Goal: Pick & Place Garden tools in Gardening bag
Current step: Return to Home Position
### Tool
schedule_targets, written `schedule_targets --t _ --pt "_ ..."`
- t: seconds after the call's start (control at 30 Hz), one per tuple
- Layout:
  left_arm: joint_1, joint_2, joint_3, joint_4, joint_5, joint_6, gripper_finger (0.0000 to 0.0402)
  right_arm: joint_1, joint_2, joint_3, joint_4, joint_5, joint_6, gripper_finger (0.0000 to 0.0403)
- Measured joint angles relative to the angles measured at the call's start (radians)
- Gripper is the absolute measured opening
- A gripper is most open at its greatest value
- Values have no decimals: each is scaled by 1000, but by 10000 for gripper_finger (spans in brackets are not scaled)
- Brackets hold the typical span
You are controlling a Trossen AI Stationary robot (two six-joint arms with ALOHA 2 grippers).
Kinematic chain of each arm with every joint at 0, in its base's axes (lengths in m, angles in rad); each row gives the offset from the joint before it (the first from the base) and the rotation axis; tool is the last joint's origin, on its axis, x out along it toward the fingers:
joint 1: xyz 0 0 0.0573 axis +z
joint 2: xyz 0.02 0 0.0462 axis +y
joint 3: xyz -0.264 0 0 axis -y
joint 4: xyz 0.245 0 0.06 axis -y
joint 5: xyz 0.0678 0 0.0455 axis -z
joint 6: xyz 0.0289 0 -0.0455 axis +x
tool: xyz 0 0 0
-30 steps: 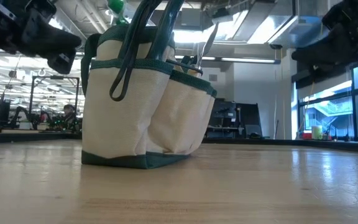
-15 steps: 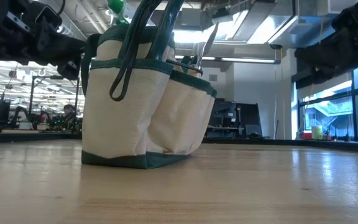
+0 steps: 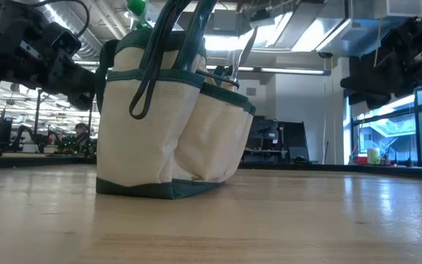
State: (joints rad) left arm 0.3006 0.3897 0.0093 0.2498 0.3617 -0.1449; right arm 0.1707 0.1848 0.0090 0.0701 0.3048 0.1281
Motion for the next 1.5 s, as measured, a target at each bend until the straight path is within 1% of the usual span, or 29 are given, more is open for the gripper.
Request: schedule_targets --t 0.17,0.27,0.37,0.53,0.67,0.73,0.77,0.83,0.93,1.03,1.2,1.4,1.5 --pt "-22 0 0 -6 17 18 1 0 0 0 -16 -3 2 0" --pt "-58 0 0 -9 -7 18 1 0 0 0 -17 -3 -2 0" --pt "-128 -2 0 -8 -102 26 1 0 0 0 -17 -3 -6 0" --pt "-292 -18 0 24 -287 61 1 0 1 0 -17 -3 -17 0" --pt "-413 -64 0 8 -425 126 1 0 1 0 -17 -3 -16 0" --pt "-447 -100 0 -10 -495 156 1 0 4 0 -17 -2 -15 0" --pt "-454 -119 0 -23 -511 164 1 0 5 0 -17 -1 -15 0" --pt "-459 -158 0 -52 -508 167 1 -1 7 1 -16 10 -13 0" --pt "-453 -217 0 -132 -458 161 1 0 13 1 -14 39 -13 0" --pt "-449 -287 0 -209 -456 151 1 0 13 1 -12 42 -13 0" --pt "-449 -388 0 -228 -415 184 1 0 14 1 -11 46 -36 0" --pt "-440 -379 0 -229 -420 199 1 0 15 1 -11 46 -39 0" --pt "-424 -382 0 -224 -450 165 1 0 17 1 -11 56 -9 0"
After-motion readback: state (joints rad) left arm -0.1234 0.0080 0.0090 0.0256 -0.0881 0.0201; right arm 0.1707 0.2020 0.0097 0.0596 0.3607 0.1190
